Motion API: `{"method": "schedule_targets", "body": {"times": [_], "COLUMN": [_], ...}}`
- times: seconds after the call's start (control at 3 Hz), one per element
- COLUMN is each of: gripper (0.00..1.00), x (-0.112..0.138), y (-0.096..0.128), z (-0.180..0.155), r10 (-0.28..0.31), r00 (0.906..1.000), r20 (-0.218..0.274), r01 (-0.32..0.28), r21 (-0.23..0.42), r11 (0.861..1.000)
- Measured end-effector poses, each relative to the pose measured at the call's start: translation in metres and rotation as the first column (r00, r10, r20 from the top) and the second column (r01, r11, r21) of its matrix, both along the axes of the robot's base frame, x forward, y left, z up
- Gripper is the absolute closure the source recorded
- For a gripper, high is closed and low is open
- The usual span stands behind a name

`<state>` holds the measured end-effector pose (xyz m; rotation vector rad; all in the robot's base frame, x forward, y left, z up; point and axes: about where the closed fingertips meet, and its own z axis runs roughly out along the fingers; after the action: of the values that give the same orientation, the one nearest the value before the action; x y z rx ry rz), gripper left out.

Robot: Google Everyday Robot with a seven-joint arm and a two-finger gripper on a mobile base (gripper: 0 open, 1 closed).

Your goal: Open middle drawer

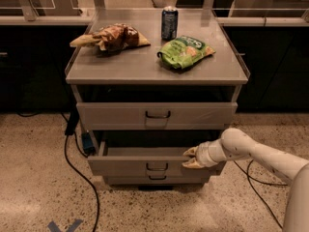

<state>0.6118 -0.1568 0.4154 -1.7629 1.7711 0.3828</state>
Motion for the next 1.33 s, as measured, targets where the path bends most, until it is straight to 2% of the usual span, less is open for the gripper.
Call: {"method": "schedule_targets", "body": {"times": [1.0,1.33], "gripper": [1.0,1.0], "x": [0.0,-0.013], "y": [0.0,0.005], "z": [0.01,0.011], "r10": [0.0,0.0], "r00": [1.0,1.0], "r20": [0.0,0.001], "r01": [0.0,0.0], "r21": [0.0,0.001], "r11": [1.0,1.0]}}
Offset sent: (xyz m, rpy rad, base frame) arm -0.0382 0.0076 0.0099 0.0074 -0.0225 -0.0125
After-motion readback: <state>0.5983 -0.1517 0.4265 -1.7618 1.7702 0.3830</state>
